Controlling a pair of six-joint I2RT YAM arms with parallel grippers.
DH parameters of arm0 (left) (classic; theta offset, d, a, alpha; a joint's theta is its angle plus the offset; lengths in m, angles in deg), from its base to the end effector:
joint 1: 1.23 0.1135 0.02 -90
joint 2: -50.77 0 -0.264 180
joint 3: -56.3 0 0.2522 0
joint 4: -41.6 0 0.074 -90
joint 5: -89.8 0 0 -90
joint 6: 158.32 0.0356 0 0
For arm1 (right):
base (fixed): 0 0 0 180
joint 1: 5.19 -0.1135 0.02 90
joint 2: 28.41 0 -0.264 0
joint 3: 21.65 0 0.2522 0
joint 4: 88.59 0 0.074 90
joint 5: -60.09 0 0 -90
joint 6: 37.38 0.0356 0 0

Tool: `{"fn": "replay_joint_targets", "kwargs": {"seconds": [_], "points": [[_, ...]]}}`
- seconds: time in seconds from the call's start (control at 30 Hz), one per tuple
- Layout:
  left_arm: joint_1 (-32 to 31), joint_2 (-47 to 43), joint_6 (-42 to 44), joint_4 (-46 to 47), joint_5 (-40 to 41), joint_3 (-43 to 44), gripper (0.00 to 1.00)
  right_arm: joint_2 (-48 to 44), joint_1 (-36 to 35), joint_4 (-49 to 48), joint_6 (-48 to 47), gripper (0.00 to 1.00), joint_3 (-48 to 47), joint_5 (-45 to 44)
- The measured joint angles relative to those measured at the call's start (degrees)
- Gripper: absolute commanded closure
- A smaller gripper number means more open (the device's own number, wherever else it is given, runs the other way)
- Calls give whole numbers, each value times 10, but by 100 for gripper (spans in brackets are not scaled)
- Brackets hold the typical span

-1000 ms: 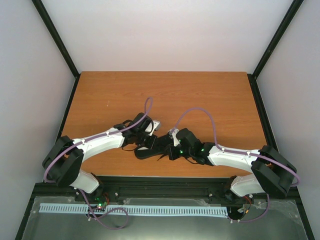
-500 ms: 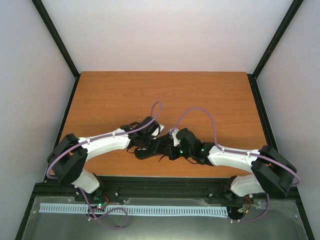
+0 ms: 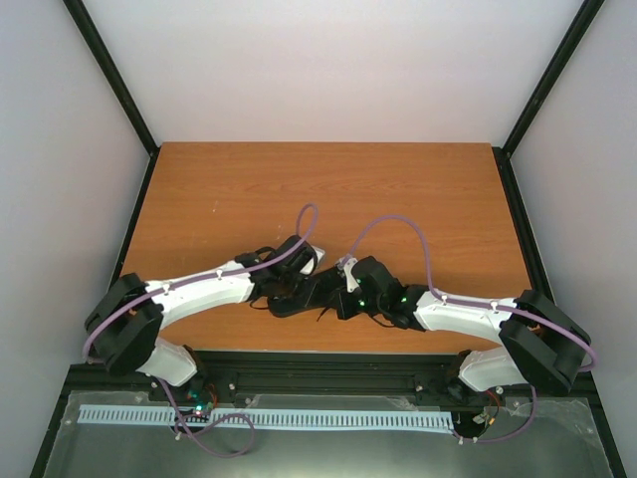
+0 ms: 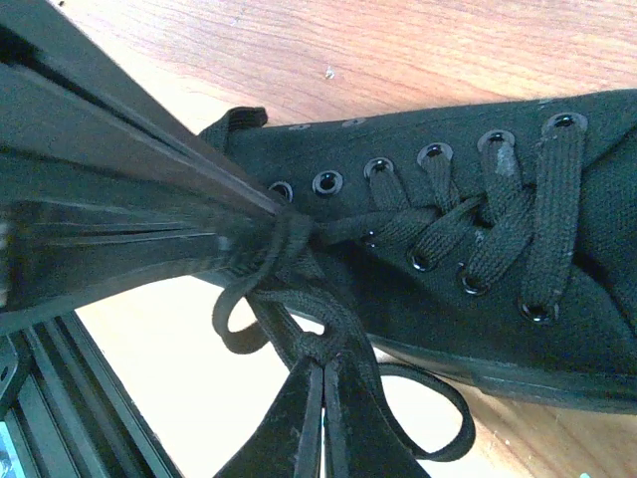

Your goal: Tie the shoes

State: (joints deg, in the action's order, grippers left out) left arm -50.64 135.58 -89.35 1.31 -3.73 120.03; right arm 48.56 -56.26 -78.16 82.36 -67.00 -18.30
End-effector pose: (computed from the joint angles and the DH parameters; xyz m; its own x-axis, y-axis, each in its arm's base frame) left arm 0.1831 -0.2170 0.1896 -0.8119 0.3971 -0.4278 0.5204 0.8244 -0.2224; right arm 0.1553 0.2037 0.1656 -0.7900 -0.2047 -0.5779 -0.5344 0.6920 0.4854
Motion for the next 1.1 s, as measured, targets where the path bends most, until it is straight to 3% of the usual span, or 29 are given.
{"fn": "replay_joint_targets", "kwargs": {"seconds": [0.23, 0.5, 1.1], "points": [[0, -66, -32, 12, -27, -1, 99, 0, 0, 1, 1, 97, 0, -1], [12, -72, -50, 10, -33, -9, 99, -8, 5, 6, 3, 97, 0, -6], [108, -100, -62, 10, -59, -47, 99, -28, 35, 16, 7, 97, -4, -1]]}}
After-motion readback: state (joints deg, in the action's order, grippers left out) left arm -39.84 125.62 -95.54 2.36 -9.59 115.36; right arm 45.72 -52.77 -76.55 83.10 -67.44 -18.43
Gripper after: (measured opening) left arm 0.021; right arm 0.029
